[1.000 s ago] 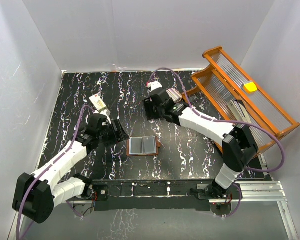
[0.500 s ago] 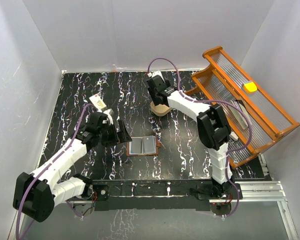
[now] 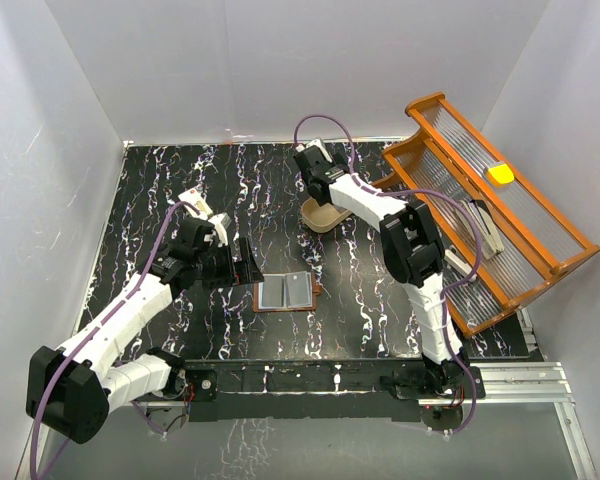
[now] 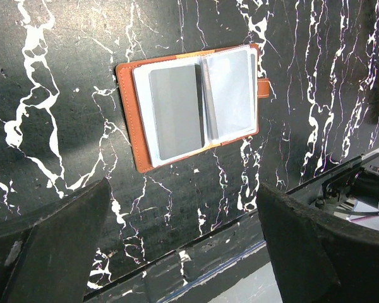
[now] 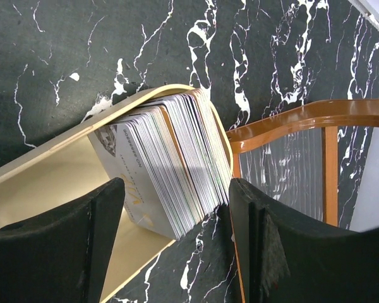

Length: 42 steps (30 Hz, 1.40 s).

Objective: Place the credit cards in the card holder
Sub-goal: Pick up the credit card from the storage box.

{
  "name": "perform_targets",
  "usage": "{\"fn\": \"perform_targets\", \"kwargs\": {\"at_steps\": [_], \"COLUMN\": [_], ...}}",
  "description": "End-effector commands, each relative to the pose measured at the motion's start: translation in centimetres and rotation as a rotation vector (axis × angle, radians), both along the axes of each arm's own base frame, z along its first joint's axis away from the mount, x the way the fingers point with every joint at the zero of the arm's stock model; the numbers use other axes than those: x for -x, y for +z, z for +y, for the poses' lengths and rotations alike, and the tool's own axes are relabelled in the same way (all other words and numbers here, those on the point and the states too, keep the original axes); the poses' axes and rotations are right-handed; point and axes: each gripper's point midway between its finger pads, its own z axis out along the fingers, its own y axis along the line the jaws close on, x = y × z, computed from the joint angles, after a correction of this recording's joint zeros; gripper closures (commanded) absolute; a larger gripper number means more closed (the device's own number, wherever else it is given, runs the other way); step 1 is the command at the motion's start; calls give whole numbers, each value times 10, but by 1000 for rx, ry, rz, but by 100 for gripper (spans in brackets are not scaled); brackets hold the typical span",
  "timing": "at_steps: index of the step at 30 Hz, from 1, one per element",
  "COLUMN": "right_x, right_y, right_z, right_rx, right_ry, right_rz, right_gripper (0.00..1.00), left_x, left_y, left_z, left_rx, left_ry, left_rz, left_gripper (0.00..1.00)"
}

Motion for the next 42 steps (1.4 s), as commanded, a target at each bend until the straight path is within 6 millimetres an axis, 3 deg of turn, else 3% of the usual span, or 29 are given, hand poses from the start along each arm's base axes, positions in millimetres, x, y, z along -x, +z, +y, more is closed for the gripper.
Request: {"fn": "perform_targets", "kwargs": {"at_steps": [1,8,18,28,42], "right_x": [-15,-17,-23,-23,-12], "right_y": [16,12,37,40,74], "right_z": [-9,-19,-18,-15,-9], "right_rx": [40,33,23,8,-73], "right_ry": [-21,-36,-35,-20,-29], "right_rz": [-46,-34,-75,-70,-84], "right_gripper": [35,43,59,77,98], "left_x": [5,5,4,4,6], "left_y": [7,6,5,5,4], "left_z": [-2,-1,-1,-1,-4], "left_rx": [12,7,7,6,15], "left_ry": [-33,-27,-23,-23,-29], "left_rz": [1,4,3,4,35], "left_gripper": [1,1,1,1,1]}}
